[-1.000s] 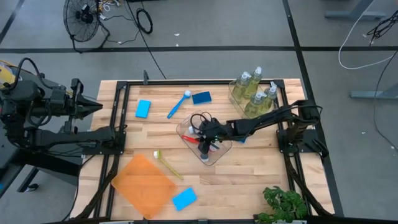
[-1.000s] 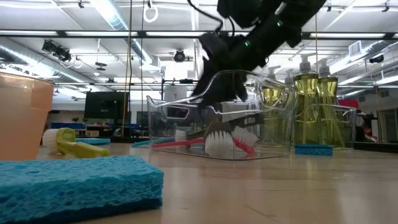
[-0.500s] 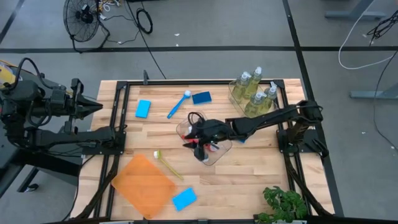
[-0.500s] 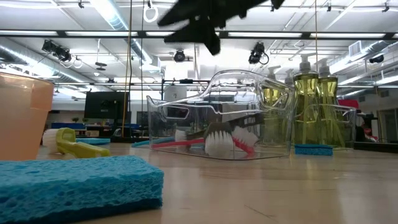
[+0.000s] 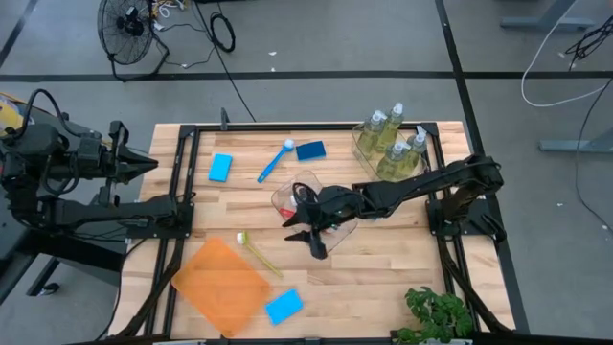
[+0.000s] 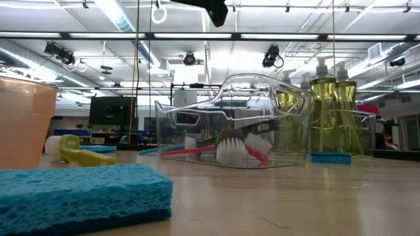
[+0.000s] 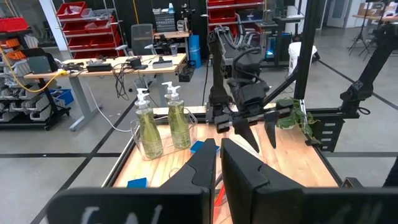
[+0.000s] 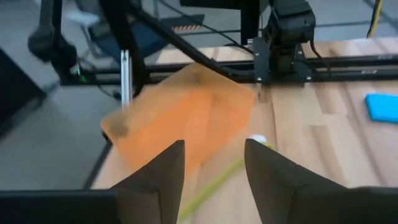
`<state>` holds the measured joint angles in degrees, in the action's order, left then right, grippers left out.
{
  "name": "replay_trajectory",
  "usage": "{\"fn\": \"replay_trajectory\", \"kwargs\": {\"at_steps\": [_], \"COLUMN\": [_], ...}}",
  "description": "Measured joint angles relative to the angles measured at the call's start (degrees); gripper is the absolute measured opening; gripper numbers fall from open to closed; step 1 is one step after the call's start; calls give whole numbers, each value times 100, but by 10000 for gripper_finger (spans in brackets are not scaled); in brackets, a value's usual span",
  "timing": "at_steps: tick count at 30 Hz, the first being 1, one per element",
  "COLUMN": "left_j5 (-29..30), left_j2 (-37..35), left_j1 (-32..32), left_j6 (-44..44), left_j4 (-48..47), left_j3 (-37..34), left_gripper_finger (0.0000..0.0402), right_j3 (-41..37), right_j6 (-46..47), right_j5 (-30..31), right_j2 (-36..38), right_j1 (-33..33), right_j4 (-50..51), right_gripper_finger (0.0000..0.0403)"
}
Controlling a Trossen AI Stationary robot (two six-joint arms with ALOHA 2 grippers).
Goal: Pick & Place Kitchen Sink Supplies
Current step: Put the blue sponge into the transparent orange bin
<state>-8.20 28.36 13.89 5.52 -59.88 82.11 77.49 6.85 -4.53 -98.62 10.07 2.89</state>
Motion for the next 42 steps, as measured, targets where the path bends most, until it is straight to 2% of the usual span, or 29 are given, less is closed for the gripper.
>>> {"fn": "replay_trajectory", "kwargs": {"at_steps": [7, 18, 25, 29, 33, 39, 42], "left_j5": [2, 0, 0, 0, 2, 0, 0], "left_j2": [-2, -2, -2, -1, 0, 0, -1], "left_j1": [0, 0, 0, 0, 2, 0, 0], "left_j6": [0, -1, 0, -1, -2, 0, -1], "left_j4": [0, 3, 5, 1, -1, 2, 3], "left_j3": [0, 0, 0, 0, 0, 0, 0], "left_gripper_finger": [28, 28, 28, 28, 28, 28, 28], "right_j3": [-109, -1570, -2463, -2858, -2968, -2968, -2968], "right_j6": [-708, -1251, -1589, -1655, -1650, -1583, -1239], "right_j5": [829, 859, 865, 1264, 1753, 2053, 2175], "right_j2": [472, 1867, 2539, 2896, 3105, 3225, 3223], "right_j1": [-151, -350, -350, -347, -352, -350, -379], "right_j4": [707, 899, 1389, 1612, 2166, 2990, 3347], "right_gripper_finger": [166, 166, 166, 166, 172, 204, 222]}}
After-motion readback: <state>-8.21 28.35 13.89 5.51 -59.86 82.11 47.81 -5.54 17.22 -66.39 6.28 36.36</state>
